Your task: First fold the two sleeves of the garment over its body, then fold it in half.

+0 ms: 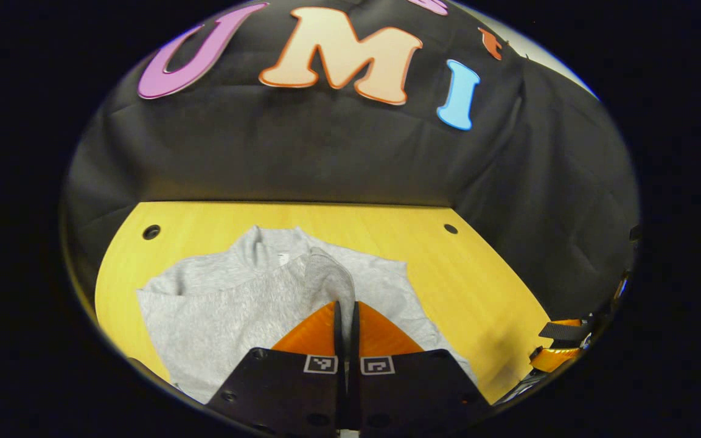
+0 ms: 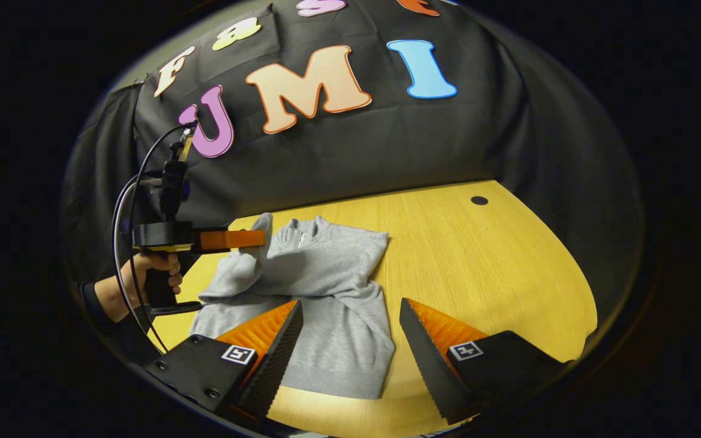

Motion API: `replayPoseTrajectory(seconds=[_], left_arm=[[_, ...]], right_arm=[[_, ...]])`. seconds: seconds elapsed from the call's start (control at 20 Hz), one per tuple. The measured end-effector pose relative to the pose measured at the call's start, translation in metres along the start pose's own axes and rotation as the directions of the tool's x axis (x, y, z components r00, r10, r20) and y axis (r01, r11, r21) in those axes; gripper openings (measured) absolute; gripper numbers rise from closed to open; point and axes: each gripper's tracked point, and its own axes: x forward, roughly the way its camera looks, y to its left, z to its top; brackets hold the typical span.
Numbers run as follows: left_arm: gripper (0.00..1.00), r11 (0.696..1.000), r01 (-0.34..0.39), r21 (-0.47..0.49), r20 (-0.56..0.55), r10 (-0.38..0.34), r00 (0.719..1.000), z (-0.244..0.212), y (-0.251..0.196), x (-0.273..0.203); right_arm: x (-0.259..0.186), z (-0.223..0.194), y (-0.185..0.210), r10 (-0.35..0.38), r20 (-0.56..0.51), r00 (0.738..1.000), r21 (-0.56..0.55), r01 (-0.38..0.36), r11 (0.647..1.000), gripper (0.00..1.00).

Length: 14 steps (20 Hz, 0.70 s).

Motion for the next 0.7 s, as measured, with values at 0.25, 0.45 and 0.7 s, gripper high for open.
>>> replayPoseTrajectory(seconds=[0.25, 0.45, 0.7], left_arm=[[0.00, 1.000, 0.025, 0.014, -0.029, -0.024, 0.999, -0.015, -0.029, 0.031], [0.04, 0.999, 0.034, 0.027, -0.072, -0.032, 0.997, -0.034, -0.037, 0.053], [0.92, 0.997, 0.078, 0.007, -0.028, -0.078, 0.997, -0.029, -0.041, 0.034]], right_arm=[[-0.003, -0.002, -0.014, -0.011, 0.007, 1.000, 0.010, 0.011, 1.000, 0.99], [-0.001, -0.008, -0.021, -0.016, -0.013, 1.000, 0.006, 0.016, 1.000, 0.99], [0.004, -0.009, -0.015, -0.015, -0.009, 1.000, 0.000, 0.015, 1.000, 0.99]])
